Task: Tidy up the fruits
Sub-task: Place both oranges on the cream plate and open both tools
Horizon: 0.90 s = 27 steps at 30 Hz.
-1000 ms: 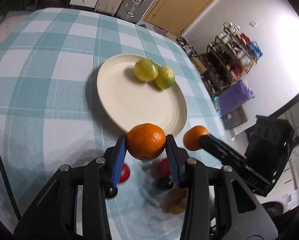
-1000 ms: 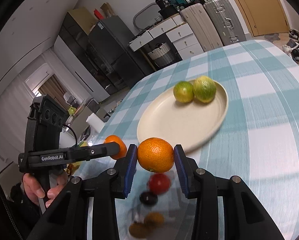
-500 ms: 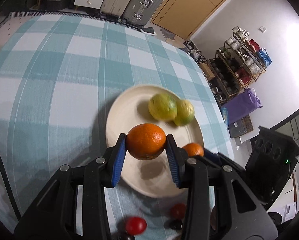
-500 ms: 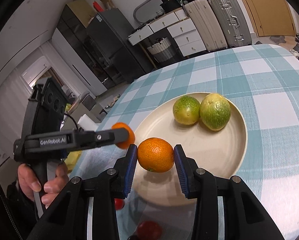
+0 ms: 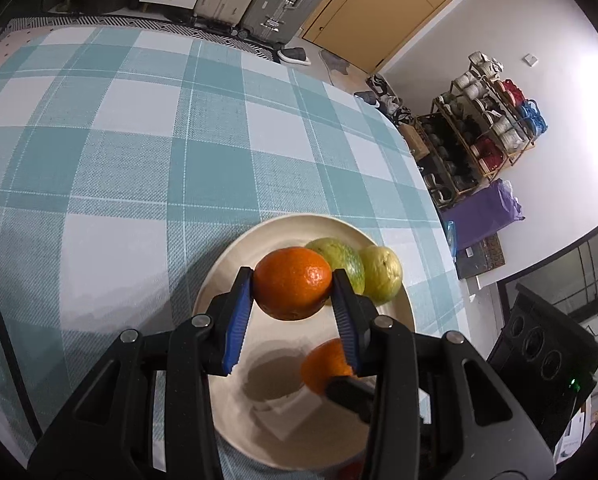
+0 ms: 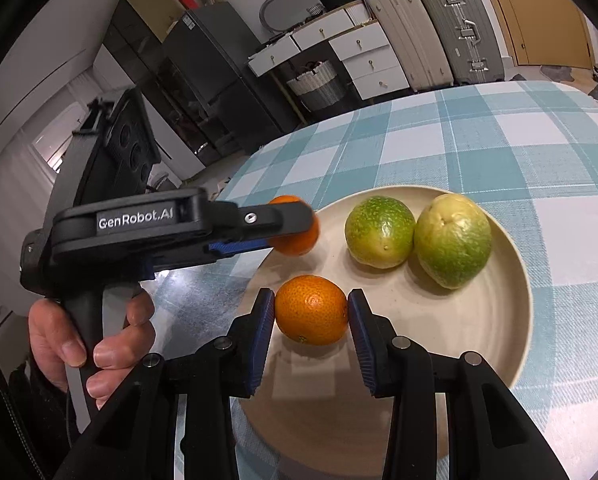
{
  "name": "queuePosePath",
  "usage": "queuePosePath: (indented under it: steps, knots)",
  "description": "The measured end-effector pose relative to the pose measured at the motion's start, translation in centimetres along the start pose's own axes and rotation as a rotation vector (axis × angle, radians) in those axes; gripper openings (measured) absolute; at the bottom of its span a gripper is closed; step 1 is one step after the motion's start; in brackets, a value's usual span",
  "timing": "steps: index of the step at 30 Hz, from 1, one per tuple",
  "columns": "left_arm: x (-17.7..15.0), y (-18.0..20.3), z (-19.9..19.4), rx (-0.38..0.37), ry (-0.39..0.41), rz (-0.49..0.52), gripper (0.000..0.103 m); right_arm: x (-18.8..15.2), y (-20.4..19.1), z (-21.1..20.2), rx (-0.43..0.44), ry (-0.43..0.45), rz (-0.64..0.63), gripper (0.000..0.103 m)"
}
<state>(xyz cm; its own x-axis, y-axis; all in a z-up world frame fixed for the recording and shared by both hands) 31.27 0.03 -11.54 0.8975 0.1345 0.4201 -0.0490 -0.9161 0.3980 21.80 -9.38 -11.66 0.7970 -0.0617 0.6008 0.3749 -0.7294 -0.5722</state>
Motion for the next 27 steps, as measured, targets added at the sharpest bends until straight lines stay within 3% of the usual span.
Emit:
queuePosePath:
  steps: [13,15,19,21,27]
  knots:
    - [1.0,0.8,1.7,-0.013,-0.046,0.017,0.037,1.3,0.1,2.1,-0.002,-0.008,0.045,0.041]
    - [0.9,0.9,1.6,0.001,-0.058,0.024,0.046,1.5,0.1,2.0,-0.006,0.009,0.041,0.05]
    - [0.7,1.0,0.7,0.007,-0.047,0.023,0.053,1.3,-0.2,1.3,-0.012,0.026,0.027,0.064]
    - [0.6,1.0,-0.1,0.001,-0.033,0.018,0.066,1.0,-0.3,0.7,-0.013,0.039,0.03,0.066]
    - [0.0,1.1,-2.8,0.024,0.008,0.016,0.066,-0.2,-0.4,-1.8,-0.048,0.061,0.018,0.066]
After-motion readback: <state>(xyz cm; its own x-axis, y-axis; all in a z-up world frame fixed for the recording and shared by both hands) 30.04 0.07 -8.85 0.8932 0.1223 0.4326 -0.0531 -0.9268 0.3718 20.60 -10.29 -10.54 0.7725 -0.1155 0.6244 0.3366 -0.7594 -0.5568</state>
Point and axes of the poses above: each gripper's, at about its wrist camera, not at the fingertips, and z roughly the way its jaws point, y to its right, x to its top, the point moved 5 cm from there along z, roughly the way its jaws point, and after that the axes turned 9 degrees about x, right-handed, at the moved point
